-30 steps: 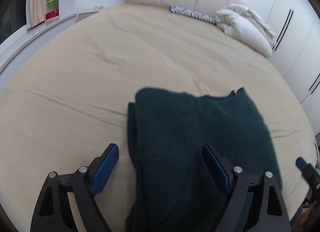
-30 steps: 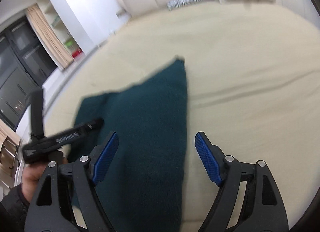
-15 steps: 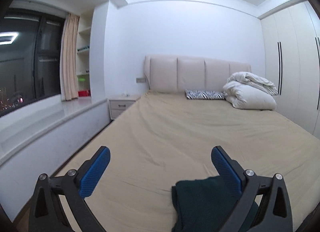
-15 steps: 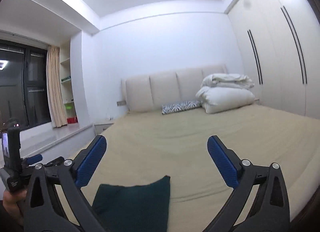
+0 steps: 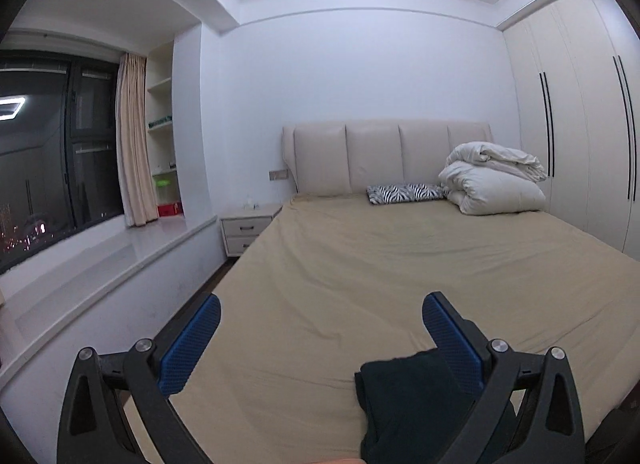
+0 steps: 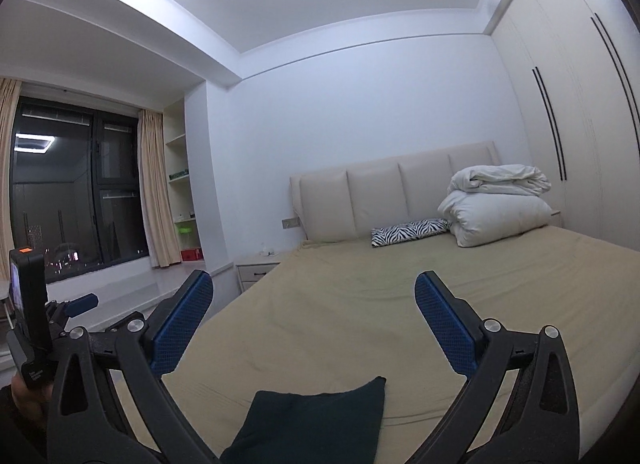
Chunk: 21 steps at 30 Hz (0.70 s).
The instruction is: Fold small clothes
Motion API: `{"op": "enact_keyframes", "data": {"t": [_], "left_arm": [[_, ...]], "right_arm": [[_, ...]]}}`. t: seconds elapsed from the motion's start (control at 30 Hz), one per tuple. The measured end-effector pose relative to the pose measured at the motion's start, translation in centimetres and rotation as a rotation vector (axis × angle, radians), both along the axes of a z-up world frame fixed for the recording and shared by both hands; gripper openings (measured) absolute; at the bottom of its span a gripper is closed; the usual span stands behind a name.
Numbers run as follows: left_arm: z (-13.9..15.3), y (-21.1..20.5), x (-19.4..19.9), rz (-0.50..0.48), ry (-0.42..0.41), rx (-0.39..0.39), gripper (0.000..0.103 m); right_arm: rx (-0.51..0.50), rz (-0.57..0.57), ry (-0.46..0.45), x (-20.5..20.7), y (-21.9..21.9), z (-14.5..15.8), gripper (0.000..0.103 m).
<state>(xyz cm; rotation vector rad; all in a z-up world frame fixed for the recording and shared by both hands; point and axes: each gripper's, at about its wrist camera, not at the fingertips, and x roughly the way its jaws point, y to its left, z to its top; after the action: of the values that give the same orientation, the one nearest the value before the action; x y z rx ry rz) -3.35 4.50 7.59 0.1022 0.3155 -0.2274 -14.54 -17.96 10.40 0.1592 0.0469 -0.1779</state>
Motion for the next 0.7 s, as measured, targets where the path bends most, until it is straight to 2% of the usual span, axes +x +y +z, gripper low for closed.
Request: {"op": "enact_keyframes", "data": {"t": [0.2, 0.27, 0.37, 0.5, 0.6, 0.7], "left_arm": [[-6.3, -1.3, 1.5, 0.027, 0.221, 0.035, 0.103], [-8.5, -1.8, 1.9, 0.031, 0.294, 0.05, 0.103], [-11.1, -2.7, 2.2, 0.031, 0.381, 0.087, 0.103], [-13.4, -3.3, 2.3, 0.039, 0.452, 0.129, 0.103], [-14.5, -3.2, 2.6, 0.038, 0.505, 0.12, 0.103], [-14.8, -3.0, 2.7, 0.046, 0.515, 0.121, 0.103]], "right_arm": [[-0.02, -0.004, 0.098, 1.6, 0.4, -2.8, 0.103], [-0.031, -0.049, 0.19, 2.6, 0.5, -4.4, 0.103], [-0.021, -0.125, 0.393, 4.4, 0.1, -7.7, 0.103], [0.075, -0.14, 0.605, 6.1, -0.9, -12.6, 0.103], [0.072, -0.181, 0.682, 6.6, -1.2, -15.2, 0.103], [0.094, -0.187, 0.727, 7.7, -1.7, -16.9, 0.103]]}}
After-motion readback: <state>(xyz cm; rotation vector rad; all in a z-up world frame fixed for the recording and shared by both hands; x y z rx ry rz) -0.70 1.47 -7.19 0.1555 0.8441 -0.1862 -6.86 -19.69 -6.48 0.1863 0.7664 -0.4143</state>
